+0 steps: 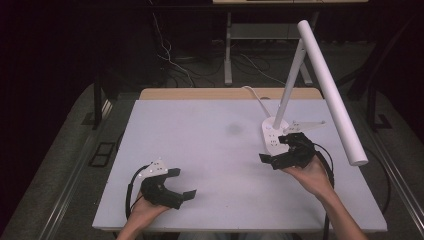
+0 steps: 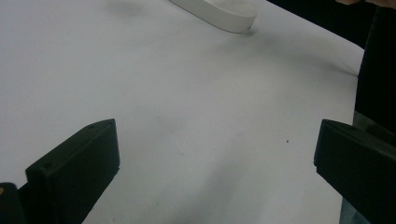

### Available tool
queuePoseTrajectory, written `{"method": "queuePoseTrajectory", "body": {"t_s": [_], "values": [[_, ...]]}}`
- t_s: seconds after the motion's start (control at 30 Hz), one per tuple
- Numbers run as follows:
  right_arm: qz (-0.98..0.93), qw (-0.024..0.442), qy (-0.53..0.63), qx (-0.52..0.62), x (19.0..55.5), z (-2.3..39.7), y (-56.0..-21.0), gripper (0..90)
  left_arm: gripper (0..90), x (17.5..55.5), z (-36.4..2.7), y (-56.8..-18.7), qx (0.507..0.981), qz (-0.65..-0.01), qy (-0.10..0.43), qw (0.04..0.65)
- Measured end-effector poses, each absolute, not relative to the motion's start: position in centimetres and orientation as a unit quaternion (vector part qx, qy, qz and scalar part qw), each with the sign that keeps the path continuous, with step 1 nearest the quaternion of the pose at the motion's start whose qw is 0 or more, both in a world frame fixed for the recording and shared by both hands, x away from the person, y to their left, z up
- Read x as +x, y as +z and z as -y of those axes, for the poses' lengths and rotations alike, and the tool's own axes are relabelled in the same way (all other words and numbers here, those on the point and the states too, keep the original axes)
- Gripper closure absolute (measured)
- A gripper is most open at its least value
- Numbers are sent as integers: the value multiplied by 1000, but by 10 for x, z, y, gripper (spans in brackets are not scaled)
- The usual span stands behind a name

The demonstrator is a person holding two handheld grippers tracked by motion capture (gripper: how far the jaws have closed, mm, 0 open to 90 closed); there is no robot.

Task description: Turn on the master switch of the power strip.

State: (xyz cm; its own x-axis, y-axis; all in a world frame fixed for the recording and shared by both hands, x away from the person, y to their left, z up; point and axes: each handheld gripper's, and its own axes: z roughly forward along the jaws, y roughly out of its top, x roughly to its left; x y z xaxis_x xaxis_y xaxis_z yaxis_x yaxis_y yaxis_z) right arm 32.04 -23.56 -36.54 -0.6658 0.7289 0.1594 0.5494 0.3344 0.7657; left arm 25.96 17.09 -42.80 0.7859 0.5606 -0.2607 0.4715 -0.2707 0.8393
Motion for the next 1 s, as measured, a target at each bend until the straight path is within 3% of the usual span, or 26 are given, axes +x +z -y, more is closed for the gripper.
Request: {"method": "queuePoseTrajectory", "body": {"t_s": [1.0], "values": [[-775,104,453,429,254,276,-416,0,0,260,-171,-428,796,-326,44,508]]}}
